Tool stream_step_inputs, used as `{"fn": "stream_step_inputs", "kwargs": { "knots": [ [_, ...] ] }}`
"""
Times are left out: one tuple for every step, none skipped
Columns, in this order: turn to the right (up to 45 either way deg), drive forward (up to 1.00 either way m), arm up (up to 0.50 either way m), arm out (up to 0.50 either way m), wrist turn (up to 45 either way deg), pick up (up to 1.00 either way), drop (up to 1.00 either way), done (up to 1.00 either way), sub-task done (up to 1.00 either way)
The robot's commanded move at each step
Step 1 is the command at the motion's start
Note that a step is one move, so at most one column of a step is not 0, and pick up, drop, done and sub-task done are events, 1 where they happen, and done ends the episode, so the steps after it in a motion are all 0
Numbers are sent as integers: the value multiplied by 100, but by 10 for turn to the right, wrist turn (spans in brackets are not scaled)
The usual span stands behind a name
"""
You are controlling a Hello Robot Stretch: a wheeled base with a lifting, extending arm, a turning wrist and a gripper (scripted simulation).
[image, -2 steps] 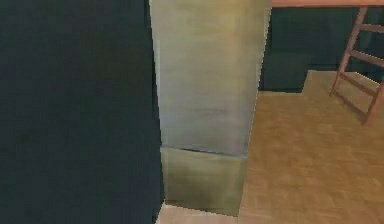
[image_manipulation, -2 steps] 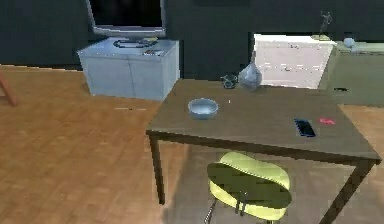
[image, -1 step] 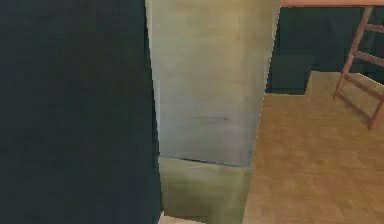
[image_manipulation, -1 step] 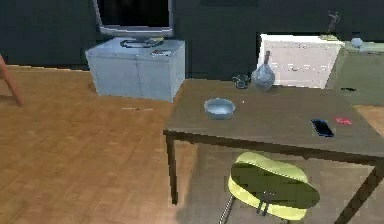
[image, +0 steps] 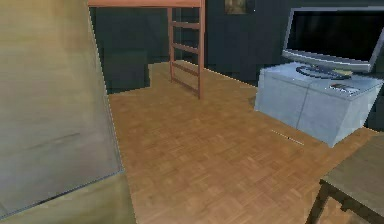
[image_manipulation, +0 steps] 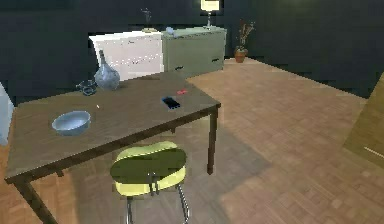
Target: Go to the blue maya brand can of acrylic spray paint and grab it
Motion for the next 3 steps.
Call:
{"fn": "stream_step_inputs", "kwargs": {
  "knots": [
    [120, 0, 0, 0, 0, 0, 0, 0, 0],
    [0, 100, 0, 0, 0, 0, 0, 0, 0],
    [0, 100, 0, 0, 0, 0, 0, 0, 0]
  ]
}}
